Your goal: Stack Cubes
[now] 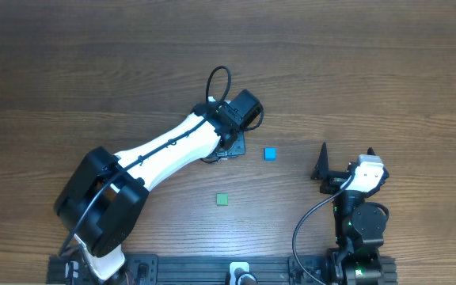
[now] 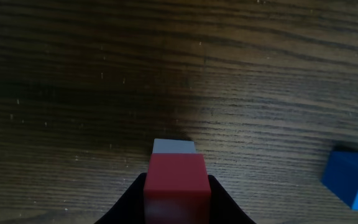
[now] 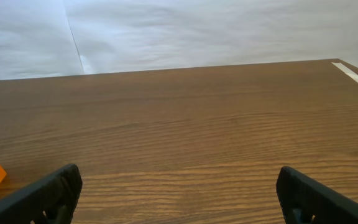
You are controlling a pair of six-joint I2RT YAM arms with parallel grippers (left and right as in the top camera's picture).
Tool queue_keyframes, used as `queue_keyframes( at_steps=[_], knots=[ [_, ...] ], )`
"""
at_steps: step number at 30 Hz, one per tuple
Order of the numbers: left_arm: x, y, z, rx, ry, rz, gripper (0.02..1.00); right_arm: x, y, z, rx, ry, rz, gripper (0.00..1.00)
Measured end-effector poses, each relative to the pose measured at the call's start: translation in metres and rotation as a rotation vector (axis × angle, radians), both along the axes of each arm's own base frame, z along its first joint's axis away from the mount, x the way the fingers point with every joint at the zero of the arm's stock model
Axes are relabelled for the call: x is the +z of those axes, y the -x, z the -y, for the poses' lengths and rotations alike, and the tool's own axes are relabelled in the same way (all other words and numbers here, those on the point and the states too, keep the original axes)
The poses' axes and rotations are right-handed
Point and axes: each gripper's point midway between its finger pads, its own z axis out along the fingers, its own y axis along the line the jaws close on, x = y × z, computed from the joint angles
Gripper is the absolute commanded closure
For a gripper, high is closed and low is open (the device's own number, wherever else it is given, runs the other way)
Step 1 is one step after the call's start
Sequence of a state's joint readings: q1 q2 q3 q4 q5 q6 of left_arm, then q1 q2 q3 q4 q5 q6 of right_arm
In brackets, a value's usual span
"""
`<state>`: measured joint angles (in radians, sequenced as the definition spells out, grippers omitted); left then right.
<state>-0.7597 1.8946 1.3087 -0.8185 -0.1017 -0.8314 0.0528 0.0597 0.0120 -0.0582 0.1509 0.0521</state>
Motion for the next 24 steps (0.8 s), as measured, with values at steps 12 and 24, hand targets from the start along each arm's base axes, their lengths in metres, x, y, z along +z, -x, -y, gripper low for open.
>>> queue_keyframes(
  at_steps=[12,24],
  knots=[
    [-0.0022,0.0017,0.0003,-0.004,-0.005,-0.007,0.858,0.0,0.0,0.0,0.0,0.0,0.0,0.007],
    [-0.0032,0.0038,0.0018,-0.006,0.003,-0.019,0.851,0.0,0.0,0.0,0.0,0.0,0.0,0.009]
  ],
)
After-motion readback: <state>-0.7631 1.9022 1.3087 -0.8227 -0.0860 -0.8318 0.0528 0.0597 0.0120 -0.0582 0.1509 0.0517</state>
